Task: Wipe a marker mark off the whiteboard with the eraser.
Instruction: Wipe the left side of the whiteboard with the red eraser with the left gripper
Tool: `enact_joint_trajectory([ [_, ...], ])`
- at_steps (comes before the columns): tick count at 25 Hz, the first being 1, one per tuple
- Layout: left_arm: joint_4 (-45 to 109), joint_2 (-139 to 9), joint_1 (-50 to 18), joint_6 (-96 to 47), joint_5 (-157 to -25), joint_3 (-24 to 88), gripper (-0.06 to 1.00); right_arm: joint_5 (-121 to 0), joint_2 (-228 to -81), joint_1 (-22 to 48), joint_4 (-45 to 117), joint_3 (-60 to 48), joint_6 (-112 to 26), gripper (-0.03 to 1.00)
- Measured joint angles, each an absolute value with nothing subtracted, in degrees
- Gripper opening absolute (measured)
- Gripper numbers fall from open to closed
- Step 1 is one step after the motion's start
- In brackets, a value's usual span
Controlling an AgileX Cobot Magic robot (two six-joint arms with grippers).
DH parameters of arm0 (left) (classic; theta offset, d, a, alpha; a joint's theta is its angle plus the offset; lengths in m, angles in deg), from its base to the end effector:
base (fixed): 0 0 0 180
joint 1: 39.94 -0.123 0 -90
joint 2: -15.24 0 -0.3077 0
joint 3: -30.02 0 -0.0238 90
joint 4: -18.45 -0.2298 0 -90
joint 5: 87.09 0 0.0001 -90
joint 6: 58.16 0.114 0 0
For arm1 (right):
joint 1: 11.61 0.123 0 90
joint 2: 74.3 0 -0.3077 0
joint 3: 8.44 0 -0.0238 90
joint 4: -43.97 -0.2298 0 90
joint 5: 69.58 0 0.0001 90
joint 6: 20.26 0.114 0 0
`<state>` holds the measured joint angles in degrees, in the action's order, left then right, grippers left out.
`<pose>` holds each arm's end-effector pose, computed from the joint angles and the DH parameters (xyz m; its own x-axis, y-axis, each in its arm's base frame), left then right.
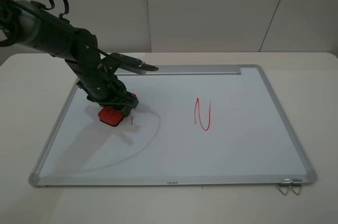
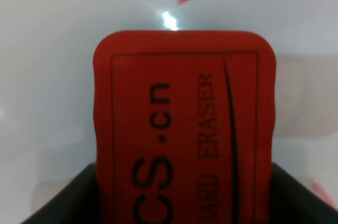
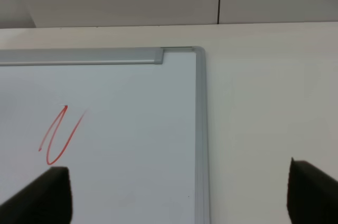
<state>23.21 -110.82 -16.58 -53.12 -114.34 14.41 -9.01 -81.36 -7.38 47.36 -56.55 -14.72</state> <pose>0.3327 -0.1484 0.0945 -0.8949 0.4018 -0.1941 0.4156 0.9089 -0.0345 -0.0273 -0.0079 0.2621 -0.4333 0.0356 -0.9006 0.0019 0.9993 0.0386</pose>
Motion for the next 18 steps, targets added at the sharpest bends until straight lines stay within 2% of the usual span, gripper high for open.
enact_joint_trajectory([
  [4,22.3,-109.0,-20.9,-53.3,-113.7,10.9,0.57,-9.0,-81.4,-7.4,47.4,-56.5,-14.7,0.72],
  [8,21.8,-108.7,-21.5,-53.6,-113.4,10.3,0.57,-9.0,-81.4,-7.4,47.4,-56.5,-14.7,0.72],
  [13,21.1,-108.5,-18.9,-55.0,-112.7,10.1,0.57,-9.0,-81.4,-7.4,47.4,-56.5,-14.7,0.72],
  [18,22.3,-108.5,-11.5,-54.6,-108.8,9.6,0.57,-9.0,-81.4,-7.4,47.4,-56.5,-14.7,0.72],
])
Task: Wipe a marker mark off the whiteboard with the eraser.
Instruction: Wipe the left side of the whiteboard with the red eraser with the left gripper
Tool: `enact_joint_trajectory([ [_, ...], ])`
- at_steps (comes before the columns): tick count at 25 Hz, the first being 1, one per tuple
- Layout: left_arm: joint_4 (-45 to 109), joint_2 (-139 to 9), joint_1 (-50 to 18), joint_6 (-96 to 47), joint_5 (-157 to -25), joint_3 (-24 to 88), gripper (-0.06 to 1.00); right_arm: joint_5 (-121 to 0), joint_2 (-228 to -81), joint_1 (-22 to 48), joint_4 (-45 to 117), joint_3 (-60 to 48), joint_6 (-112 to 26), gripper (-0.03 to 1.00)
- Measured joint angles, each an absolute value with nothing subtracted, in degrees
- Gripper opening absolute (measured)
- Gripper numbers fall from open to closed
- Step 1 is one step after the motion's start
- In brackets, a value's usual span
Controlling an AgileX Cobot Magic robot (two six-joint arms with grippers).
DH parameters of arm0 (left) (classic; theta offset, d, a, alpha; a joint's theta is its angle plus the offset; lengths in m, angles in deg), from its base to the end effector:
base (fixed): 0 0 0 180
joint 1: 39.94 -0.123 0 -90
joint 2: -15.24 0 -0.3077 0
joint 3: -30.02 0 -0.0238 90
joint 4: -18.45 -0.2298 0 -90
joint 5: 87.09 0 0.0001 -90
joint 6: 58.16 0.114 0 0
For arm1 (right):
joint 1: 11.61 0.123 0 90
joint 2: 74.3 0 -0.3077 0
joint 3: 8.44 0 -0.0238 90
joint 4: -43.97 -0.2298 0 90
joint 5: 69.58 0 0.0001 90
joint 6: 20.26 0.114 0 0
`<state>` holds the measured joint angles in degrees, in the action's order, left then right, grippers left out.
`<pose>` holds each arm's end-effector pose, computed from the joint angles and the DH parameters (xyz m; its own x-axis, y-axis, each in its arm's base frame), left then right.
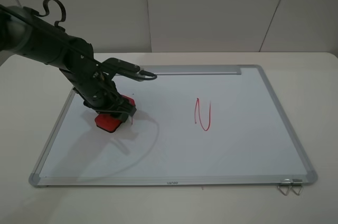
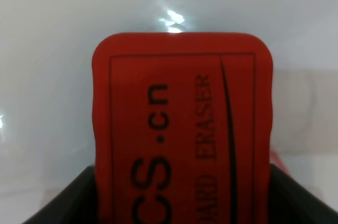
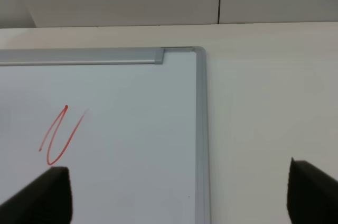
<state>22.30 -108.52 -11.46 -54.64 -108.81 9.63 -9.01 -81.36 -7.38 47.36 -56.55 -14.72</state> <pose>0.3086 -0.1707 0.0960 -0.8527 0.4615 -0.2449 0.4812 0.8763 -0.0243 -0.0273 -0.0079 0.2621 -0.4333 0.0356 -0.9006 0.0019 0.9993 0.0386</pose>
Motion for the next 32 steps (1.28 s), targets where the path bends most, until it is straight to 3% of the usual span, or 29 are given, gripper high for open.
enact_joint_trajectory([
  [6,28.2,-108.9,-4.6,-52.4,-102.0,9.1,0.57,-9.0,-81.4,-7.4,47.4,-56.5,-14.7,0.72],
  [16,32.5,-109.2,-4.9,-50.9,-100.3,9.0,0.57,-9.0,-81.4,-7.4,47.4,-56.5,-14.7,0.72],
  [32,33.5,-111.5,-23.8,-50.6,-99.7,13.2,0.57,-9.0,-81.4,-7.4,47.4,-56.5,-14.7,0.72],
])
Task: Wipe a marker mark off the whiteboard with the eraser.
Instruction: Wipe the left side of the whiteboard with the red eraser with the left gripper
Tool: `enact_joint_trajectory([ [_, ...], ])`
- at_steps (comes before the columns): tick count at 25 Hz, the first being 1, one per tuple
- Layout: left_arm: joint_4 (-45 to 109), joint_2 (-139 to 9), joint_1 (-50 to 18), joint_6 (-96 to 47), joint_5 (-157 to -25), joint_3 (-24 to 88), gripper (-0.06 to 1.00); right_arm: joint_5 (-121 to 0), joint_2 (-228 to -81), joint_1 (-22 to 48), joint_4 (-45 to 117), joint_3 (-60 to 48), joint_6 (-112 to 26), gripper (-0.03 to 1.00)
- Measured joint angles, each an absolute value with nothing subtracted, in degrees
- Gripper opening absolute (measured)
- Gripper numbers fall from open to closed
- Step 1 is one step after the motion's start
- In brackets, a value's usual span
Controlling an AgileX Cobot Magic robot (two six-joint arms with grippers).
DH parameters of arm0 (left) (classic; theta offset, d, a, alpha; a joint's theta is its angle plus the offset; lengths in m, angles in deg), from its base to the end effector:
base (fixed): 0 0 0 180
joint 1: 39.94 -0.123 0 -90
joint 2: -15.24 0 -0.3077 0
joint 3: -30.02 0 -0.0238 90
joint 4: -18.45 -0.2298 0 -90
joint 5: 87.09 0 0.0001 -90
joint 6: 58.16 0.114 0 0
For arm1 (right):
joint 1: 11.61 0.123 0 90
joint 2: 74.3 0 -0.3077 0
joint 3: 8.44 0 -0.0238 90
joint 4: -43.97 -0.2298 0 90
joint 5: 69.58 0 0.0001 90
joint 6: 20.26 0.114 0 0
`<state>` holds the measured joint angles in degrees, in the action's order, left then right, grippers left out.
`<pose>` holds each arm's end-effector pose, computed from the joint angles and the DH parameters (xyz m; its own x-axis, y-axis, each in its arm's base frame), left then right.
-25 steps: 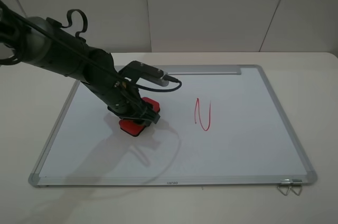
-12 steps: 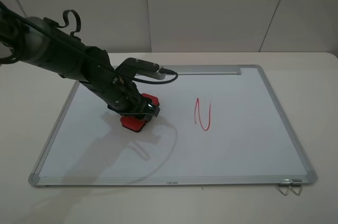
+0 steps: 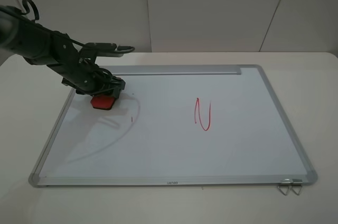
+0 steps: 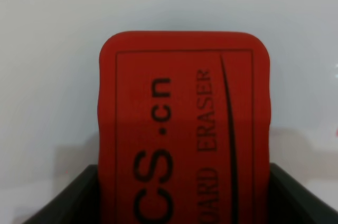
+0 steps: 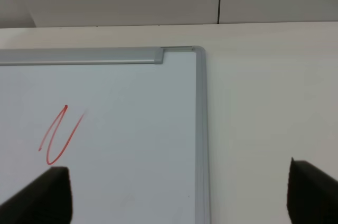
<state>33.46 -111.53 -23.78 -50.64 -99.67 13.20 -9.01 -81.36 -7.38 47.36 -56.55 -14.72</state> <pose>0.3693 -0.1137 0.0949 -0.9063 0.1333 -0.4011 0.1889 0.9767 -0.1021 -0.0273 -0.0079 0.2621 -0.4333 0.0356 -0.9006 0.0019 0.9993 0.0386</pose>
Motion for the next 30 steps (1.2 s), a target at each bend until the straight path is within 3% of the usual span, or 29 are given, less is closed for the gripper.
enact_joint_trajectory([
  [10,32.8,-115.7,-23.1,-49.0,-111.9,22.9,0.57,-9.0,-81.4,-7.4,47.4,-56.5,-14.7,0.72],
  [23,32.4,-119.6,-11.5,-48.8,-119.6,30.7,0.57,-9.0,-81.4,-7.4,47.4,-56.5,-14.7,0.72],
  [30,33.4,-119.6,-10.2,-48.9,-123.4,31.2,0.57,-9.0,-81.4,-7.4,47.4,-56.5,-14.7,0.72],
])
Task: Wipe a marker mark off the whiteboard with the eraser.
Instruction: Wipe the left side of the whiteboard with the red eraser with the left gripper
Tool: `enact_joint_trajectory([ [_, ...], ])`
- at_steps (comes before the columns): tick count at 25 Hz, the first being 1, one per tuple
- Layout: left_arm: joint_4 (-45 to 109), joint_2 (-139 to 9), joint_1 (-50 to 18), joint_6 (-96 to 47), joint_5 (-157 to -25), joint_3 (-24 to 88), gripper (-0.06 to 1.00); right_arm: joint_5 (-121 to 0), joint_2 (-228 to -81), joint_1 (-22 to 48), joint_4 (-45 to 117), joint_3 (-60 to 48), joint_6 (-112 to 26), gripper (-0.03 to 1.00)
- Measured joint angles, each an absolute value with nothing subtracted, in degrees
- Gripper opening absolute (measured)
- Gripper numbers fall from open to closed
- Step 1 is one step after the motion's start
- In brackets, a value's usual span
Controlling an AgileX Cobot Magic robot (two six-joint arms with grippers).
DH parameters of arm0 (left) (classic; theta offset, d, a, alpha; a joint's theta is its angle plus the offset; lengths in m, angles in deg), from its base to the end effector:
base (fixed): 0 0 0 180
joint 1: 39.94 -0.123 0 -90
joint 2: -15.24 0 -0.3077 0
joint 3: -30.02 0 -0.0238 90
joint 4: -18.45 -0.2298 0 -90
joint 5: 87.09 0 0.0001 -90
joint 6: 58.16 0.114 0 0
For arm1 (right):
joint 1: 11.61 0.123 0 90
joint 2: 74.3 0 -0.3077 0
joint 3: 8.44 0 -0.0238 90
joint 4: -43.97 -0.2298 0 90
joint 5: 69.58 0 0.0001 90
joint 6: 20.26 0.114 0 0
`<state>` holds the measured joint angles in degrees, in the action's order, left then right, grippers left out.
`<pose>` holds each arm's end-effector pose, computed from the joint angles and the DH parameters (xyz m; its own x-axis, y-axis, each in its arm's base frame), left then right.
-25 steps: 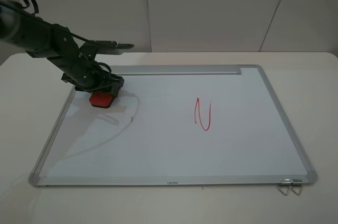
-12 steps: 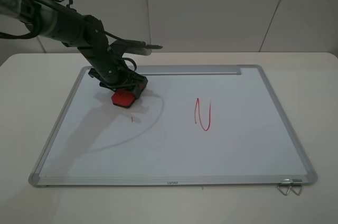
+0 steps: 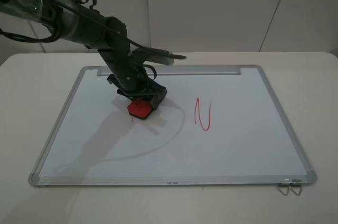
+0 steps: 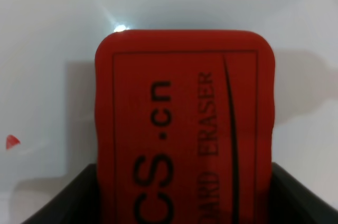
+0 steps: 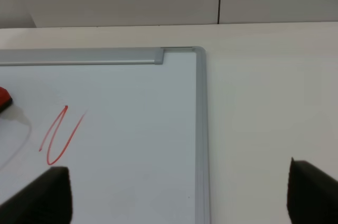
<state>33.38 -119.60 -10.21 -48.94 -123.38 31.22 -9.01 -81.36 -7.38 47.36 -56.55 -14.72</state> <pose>0.3570 -0.2239 0.0892 -0.8775 0.4433 -0.1830 0.4715 0.8674 -0.1592 -0.0273 -0.0079 0.2621 -0.4333 0.0356 -0.9006 0.0019 0.9993 0.0386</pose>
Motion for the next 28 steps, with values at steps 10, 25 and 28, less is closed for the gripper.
enact_joint_trajectory([
  [10,28.8,-118.4,-9.6,-53.6,-128.6,29.0,0.57,-9.0,-81.4,-7.4,47.4,-56.5,-14.7,0.72],
  [25,21.1,-112.1,-6.9,-58.2,-116.4,15.4,0.57,-9.0,-81.4,-7.4,47.4,-56.5,-14.7,0.72],
  [28,21.1,-110.6,-6.0,-58.8,-116.2,12.9,0.57,-9.0,-81.4,-7.4,47.4,-56.5,-14.7,0.72],
])
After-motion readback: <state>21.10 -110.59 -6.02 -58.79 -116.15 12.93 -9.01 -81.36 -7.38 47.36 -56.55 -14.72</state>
